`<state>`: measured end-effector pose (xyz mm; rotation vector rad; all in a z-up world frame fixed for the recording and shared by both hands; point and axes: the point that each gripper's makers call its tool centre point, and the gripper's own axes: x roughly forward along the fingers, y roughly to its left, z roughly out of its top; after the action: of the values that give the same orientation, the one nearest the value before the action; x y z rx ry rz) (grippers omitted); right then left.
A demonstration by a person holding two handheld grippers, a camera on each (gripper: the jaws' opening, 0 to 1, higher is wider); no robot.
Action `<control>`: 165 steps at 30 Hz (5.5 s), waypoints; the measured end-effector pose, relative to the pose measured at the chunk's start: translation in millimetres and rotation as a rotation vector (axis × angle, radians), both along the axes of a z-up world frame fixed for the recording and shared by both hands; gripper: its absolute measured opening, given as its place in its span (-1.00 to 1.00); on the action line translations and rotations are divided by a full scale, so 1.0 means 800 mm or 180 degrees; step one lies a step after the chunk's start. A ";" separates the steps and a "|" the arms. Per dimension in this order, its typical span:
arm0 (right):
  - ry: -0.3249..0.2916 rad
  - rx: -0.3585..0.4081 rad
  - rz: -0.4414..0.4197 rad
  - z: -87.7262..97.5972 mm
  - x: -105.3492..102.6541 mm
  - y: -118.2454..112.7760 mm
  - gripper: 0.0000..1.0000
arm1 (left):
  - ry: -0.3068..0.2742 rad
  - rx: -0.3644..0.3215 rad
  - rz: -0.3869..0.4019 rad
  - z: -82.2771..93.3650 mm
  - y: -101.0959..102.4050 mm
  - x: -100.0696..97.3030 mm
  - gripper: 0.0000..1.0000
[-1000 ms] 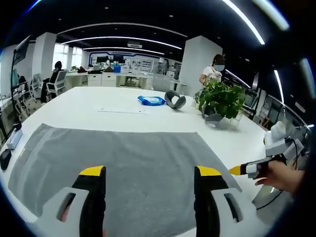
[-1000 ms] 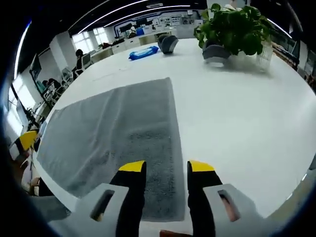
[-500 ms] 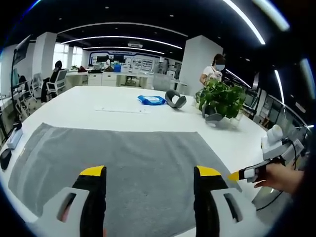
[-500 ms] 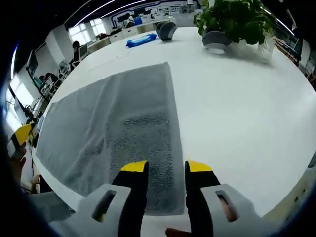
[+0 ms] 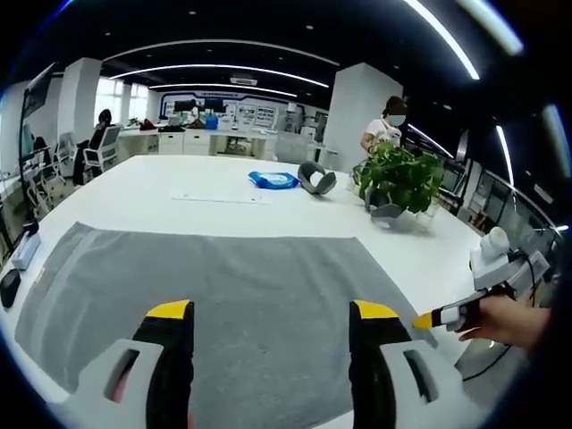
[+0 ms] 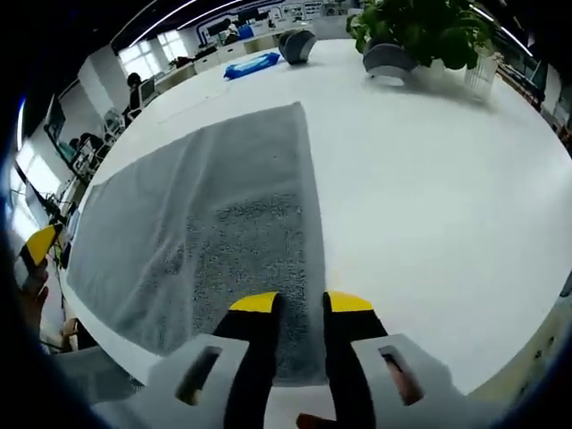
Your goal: Fold the towel on the table until its edges align and the towel forms a compact rectangular stack.
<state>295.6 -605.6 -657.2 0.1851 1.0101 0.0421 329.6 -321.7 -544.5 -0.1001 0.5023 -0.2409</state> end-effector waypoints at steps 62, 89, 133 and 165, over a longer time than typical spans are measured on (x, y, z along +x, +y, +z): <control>-0.1006 0.0490 0.1778 0.090 0.018 0.160 -1.00 | 0.0701 -0.0779 -0.0504 -0.033 -0.062 -0.027 -0.47; -0.0988 0.0612 0.2255 0.100 -0.001 0.198 -1.00 | 0.1075 -0.0985 -0.1023 -0.051 -0.119 -0.028 -0.49; -0.1039 0.1044 0.2141 0.115 0.002 0.202 -1.00 | 0.1178 -0.0796 -0.0812 -0.066 -0.142 0.099 -0.95; -0.1271 0.1491 0.2270 0.152 -0.010 0.226 -1.00 | 0.1281 -0.1020 -0.0641 -0.061 -0.142 0.112 -0.95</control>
<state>287.5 -425.0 -535.7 0.2230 0.6101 0.9362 419.5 -435.3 -593.7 -0.4172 0.8731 -0.5028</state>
